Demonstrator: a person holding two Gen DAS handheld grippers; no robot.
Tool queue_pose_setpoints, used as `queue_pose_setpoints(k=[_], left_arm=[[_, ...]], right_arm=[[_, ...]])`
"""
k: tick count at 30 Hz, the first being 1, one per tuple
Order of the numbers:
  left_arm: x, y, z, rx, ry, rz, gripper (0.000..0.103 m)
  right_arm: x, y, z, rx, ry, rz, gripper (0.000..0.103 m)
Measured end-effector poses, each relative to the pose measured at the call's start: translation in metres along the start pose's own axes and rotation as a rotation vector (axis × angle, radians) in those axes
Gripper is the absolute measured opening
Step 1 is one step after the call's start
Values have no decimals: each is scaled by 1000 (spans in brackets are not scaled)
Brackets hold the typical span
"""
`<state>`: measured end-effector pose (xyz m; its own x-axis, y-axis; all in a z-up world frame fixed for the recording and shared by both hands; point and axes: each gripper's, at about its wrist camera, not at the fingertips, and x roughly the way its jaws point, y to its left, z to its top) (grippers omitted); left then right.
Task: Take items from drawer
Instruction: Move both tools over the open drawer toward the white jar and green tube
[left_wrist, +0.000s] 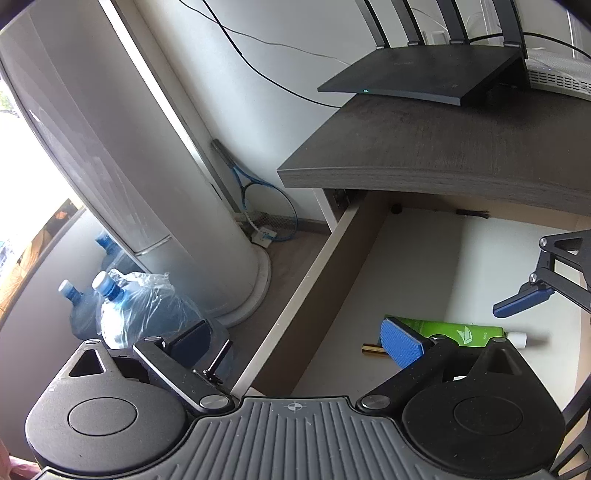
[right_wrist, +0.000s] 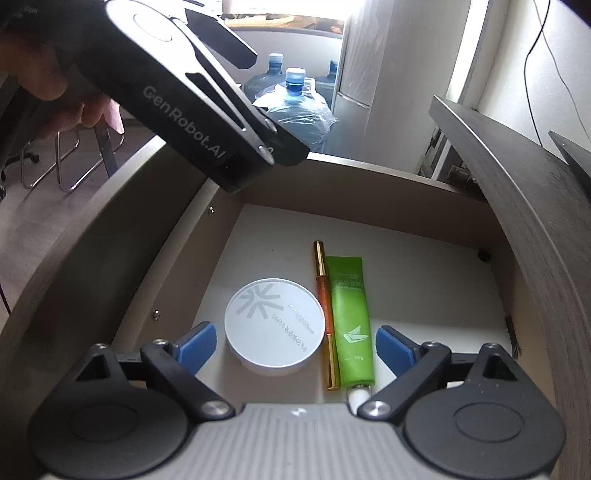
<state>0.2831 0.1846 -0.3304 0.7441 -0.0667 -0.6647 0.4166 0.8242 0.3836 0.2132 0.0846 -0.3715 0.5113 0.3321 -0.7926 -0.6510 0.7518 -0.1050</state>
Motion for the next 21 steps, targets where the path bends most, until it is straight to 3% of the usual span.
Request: queue_pose_setpoints(k=[5, 13, 21], left_arm=[[15, -4, 4, 69, 44, -11, 102], [32, -18, 3, 263, 85, 75, 103], [26, -15, -2, 239, 70, 53, 103]], right_arm=[[21, -4, 3, -60, 74, 44, 93], [43, -9, 10, -62, 119, 116, 91], [41, -10, 9, -105, 104, 154, 91]])
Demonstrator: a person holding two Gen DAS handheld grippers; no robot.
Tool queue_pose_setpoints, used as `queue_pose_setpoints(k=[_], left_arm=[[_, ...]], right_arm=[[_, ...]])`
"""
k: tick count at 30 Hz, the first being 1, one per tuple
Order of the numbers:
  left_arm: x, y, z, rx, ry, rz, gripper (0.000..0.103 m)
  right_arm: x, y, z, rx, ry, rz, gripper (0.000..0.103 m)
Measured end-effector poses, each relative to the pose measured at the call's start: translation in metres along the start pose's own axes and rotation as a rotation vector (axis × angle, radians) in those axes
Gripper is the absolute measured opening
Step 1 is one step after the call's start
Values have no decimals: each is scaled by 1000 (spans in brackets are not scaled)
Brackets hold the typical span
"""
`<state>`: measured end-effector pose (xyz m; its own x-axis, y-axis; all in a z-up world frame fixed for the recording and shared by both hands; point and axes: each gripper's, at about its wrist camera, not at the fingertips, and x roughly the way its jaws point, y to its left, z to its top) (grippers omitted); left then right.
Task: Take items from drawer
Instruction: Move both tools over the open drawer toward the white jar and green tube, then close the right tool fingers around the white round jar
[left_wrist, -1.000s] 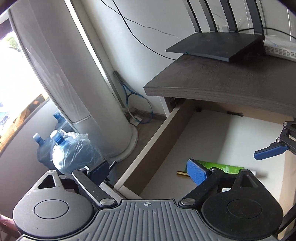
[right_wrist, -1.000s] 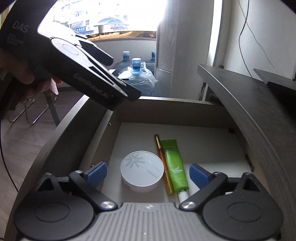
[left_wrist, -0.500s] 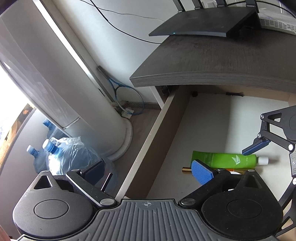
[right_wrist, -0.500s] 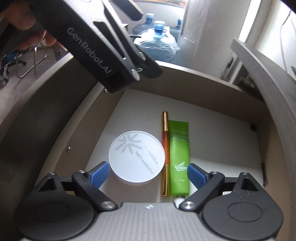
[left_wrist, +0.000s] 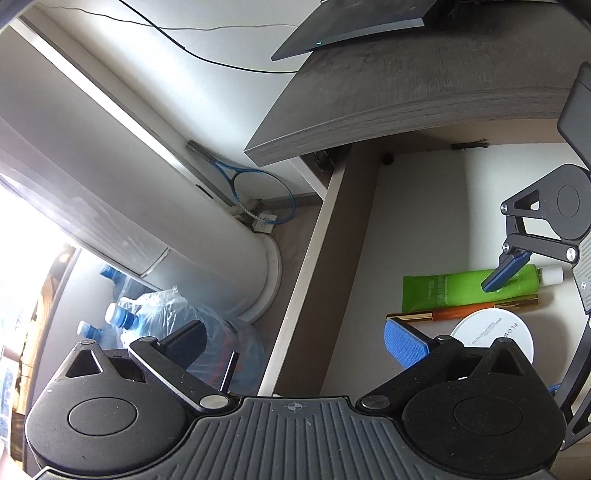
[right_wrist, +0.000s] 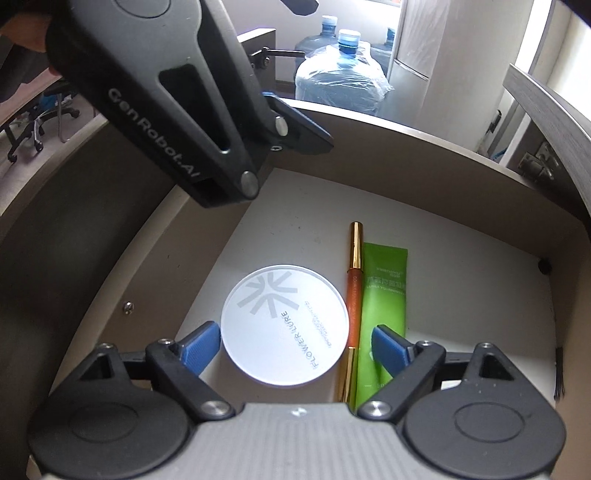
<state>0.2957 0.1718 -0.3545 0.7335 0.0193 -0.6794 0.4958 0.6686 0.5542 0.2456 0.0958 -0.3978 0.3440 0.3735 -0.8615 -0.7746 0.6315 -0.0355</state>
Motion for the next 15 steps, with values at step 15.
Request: queue_pose_setpoints(k=[15], left_arm=[[-17, 3, -15, -56, -32, -19, 103]], right_arm=[[11, 8, 6, -74, -13, 31, 79]])
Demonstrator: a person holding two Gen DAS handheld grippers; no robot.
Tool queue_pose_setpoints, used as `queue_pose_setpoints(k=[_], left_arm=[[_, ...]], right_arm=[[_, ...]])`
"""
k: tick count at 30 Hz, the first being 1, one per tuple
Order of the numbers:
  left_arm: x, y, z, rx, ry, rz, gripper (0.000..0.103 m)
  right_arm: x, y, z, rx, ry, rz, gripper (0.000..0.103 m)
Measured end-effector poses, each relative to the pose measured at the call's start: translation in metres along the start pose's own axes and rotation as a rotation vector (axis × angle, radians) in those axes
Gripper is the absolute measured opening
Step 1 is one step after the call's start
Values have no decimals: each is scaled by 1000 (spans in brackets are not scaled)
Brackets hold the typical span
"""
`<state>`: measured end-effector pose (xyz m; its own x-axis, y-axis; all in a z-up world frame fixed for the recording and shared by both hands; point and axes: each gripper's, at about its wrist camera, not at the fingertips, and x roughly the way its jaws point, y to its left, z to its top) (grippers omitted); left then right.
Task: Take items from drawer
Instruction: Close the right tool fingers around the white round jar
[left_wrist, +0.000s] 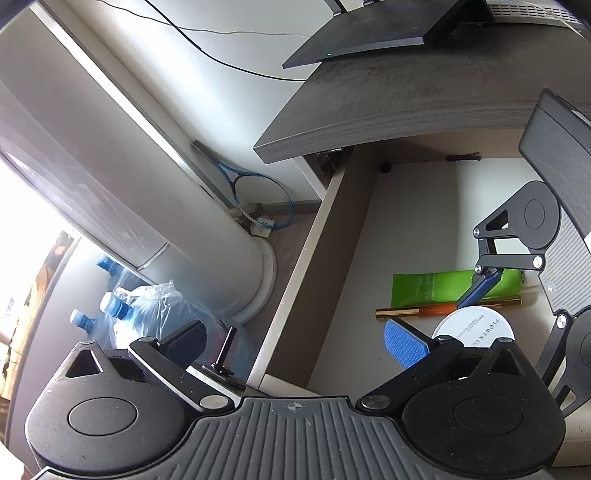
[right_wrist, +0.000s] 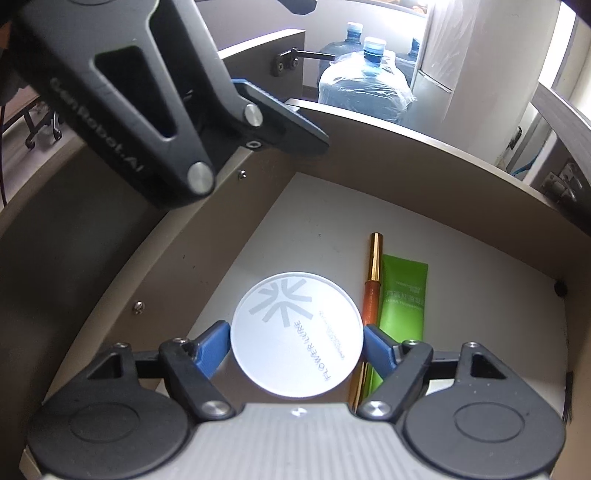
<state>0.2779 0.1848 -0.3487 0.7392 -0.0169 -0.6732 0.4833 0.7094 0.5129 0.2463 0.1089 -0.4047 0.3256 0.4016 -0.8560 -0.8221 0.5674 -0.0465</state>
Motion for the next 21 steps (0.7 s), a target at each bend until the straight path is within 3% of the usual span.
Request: queue_pose_setpoints(k=[13, 21], left_arm=[[5, -9, -2, 9, 19, -16, 103], [2, -6, -5, -18, 18, -13, 103]], right_arm=[[16, -3, 8, -3, 46, 28, 78], [18, -6, 6, 23, 42, 0, 78]])
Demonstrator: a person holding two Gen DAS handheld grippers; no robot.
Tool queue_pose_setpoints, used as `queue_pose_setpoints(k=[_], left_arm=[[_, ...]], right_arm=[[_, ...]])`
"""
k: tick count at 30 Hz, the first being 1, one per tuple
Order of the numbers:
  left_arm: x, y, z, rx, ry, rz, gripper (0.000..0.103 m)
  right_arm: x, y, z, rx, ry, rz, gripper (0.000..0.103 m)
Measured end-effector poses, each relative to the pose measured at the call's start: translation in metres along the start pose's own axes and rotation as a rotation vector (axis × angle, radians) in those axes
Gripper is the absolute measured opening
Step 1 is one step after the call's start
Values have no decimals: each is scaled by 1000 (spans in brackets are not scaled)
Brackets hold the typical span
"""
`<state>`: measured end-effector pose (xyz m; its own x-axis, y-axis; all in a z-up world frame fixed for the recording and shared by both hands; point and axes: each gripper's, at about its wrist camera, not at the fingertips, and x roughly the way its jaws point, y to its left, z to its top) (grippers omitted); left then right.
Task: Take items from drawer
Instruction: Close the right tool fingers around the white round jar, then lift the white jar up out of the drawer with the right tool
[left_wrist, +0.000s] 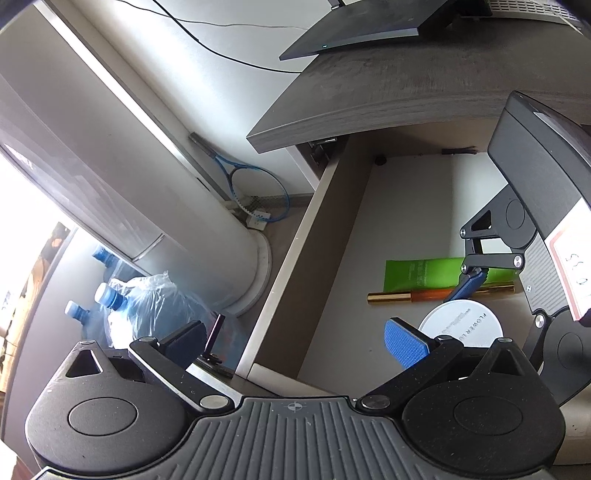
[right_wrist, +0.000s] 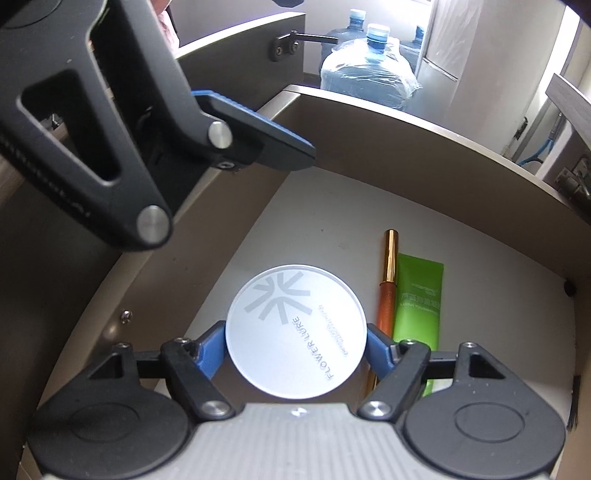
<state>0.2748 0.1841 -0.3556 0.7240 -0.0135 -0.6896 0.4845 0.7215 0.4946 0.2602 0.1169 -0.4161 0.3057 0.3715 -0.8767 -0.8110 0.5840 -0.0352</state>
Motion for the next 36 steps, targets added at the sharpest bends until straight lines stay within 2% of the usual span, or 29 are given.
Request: queue_pose_setpoints(k=[5, 14, 24, 30, 36], left_arm=[[-1, 0, -3, -16, -2, 3, 103], [-8, -1, -9, -53, -17, 4, 103], [-28, -4, -12, -120, -81, 15, 103], [-48, -9, -13, -152, -132, 52, 103], [-60, -17, -21, -176, -152, 43, 103]], right_arm=[[-3, -6, -5, 34, -10, -49, 78], [-23, -16, -14, 118, -89, -96, 78], [-55, -11, -28, 173, -172, -160, 78], [-81, -6, -40, 197, -231, -170, 78], [-99, -3, -55, 212, -270, -163, 78]])
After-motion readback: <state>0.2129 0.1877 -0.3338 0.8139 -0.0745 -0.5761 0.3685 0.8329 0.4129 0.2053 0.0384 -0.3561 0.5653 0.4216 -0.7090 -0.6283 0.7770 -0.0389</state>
